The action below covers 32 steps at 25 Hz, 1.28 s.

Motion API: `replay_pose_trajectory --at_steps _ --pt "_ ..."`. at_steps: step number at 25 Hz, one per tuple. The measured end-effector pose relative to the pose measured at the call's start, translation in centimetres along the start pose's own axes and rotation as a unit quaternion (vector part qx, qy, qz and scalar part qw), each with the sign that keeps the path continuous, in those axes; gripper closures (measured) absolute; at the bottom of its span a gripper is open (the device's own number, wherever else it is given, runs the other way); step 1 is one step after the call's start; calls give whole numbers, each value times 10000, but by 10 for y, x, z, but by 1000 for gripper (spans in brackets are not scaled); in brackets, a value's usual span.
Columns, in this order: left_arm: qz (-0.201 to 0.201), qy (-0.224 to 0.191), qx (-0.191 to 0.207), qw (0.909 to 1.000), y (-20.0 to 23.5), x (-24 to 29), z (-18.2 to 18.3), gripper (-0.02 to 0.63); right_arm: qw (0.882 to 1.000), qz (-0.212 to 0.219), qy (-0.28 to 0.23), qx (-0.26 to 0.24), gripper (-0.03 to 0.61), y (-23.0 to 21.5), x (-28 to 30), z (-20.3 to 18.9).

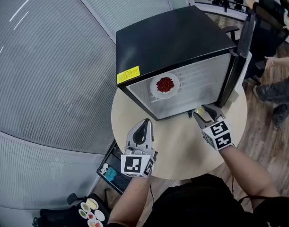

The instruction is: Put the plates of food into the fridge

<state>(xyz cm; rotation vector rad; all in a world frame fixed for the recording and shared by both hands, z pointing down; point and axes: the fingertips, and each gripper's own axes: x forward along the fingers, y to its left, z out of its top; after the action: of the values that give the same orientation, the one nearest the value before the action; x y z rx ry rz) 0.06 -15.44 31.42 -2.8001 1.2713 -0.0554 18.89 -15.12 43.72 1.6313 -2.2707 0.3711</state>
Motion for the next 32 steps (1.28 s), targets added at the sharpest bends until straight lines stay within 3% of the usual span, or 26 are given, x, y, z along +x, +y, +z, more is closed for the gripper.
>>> replay_pose_trajectory --at_steps 19,32 --pt "41 -113 -236 9997 16 58 12 607 9986 -357 -367 154 394 -83 55 68" --pt "-276 81 -438 9986 4 92 -11 607 9988 -423 221 127 394 -113 98 59"
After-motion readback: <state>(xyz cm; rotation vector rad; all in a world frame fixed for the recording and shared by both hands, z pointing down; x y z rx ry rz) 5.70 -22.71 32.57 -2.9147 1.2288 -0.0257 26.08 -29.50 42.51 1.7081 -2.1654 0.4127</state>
